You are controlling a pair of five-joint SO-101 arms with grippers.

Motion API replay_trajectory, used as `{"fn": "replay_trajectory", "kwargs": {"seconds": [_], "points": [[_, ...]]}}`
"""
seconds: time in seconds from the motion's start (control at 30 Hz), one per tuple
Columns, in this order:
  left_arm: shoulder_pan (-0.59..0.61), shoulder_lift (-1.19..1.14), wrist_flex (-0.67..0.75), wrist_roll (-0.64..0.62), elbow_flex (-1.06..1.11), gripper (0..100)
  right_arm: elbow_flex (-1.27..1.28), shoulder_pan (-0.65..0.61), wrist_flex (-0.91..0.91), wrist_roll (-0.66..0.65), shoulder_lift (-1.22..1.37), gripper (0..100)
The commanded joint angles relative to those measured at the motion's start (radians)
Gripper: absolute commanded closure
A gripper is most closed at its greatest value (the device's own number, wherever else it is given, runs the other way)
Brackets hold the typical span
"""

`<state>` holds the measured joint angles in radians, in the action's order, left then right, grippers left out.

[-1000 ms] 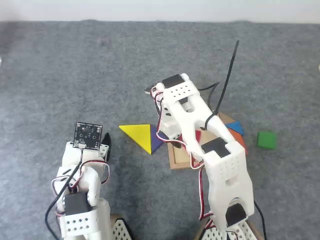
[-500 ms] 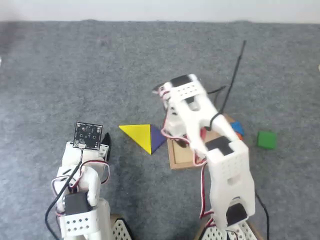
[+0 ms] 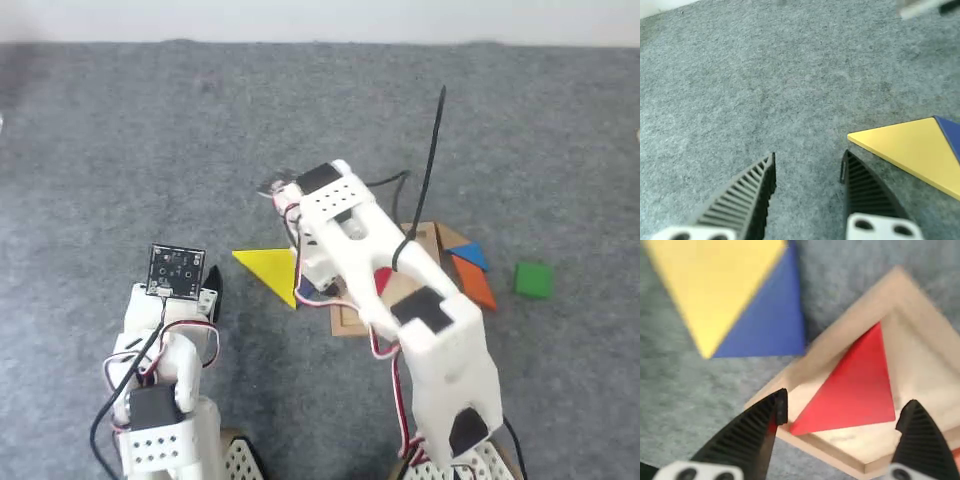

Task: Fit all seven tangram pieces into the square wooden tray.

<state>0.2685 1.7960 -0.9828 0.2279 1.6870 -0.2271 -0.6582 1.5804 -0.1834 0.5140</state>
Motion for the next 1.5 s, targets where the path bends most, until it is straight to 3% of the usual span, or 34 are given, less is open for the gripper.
{"fn": "replay_trajectory", "kwargs": {"seconds": [0.0, 0.17, 0.33, 0.47, 0.8, 1.0, 1.3, 1.47], "points": [[-0.003, 0.0, -0.005, 0.005, -0.002, 79, -0.003, -0.061, 0.035, 0.012, -0.145, 64.9], [-0.003, 0.0, -0.005, 0.005, -0.002, 79, -0.005, -0.096, 0.087, 0.002, -0.165, 64.9], [-0.003, 0.0, -0.005, 0.005, -0.002, 79, 0.003, 0.133, 0.082, -0.005, -0.216, 64.9], [-0.003, 0.0, -0.005, 0.005, -0.002, 79, 0.152, 0.252, -0.036, -0.012, -0.274, 64.9], [-0.003, 0.0, -0.005, 0.005, -0.002, 79, 0.638, 0.315, -0.446, -0.015, -0.458, 65.2], [-0.003, 0.0, -0.005, 0.005, -0.002, 79, 0.675, 0.303, -0.458, -0.06, -0.404, 65.2], [-0.003, 0.0, -0.005, 0.005, -0.002, 79, 0.667, 0.093, -0.458, -0.057, -0.39, 65.1], [-0.003, 0.0, -0.005, 0.005, -0.002, 79, 0.669, 0.062, -0.453, -0.055, -0.44, 65.0]]}}
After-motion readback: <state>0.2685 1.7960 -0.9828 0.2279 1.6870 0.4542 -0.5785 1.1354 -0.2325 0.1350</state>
